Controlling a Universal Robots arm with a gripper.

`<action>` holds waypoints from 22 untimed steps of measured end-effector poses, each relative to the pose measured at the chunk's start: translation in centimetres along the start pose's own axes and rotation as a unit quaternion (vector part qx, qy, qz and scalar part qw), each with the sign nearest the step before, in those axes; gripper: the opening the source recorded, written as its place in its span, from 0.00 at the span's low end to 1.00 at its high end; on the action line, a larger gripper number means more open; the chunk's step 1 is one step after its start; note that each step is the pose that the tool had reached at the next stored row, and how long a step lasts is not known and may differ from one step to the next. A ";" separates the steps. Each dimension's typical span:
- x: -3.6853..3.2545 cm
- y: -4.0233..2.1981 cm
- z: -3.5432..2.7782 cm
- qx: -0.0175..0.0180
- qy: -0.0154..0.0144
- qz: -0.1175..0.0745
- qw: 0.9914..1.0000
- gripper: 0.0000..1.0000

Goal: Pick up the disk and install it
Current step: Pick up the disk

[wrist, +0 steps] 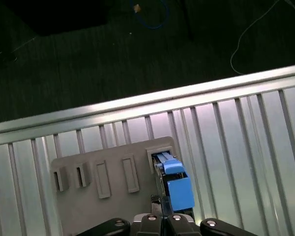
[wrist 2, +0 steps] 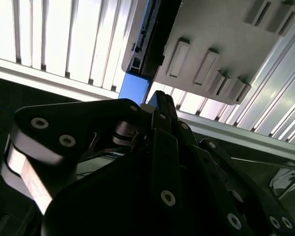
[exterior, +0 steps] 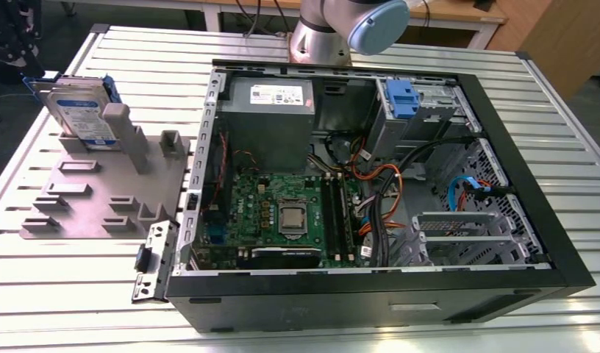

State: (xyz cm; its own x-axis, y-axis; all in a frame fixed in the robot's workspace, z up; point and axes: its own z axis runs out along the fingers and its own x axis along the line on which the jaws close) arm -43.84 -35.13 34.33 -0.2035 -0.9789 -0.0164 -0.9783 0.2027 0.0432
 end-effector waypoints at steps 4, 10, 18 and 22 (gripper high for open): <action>0.00 0.00 0.06 -0.001 0.001 -0.032 1.000 0.11; -0.88 0.27 0.24 0.000 0.001 -0.034 0.999 0.11; -0.88 0.40 0.51 -0.001 -0.016 -0.053 0.998 0.11; -0.86 0.38 0.75 -0.002 -0.015 -0.078 0.997 0.24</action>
State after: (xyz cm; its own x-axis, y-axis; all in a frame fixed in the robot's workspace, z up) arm -44.07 -34.19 33.61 -0.0503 -0.9973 -0.0532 -0.9980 0.0481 0.0412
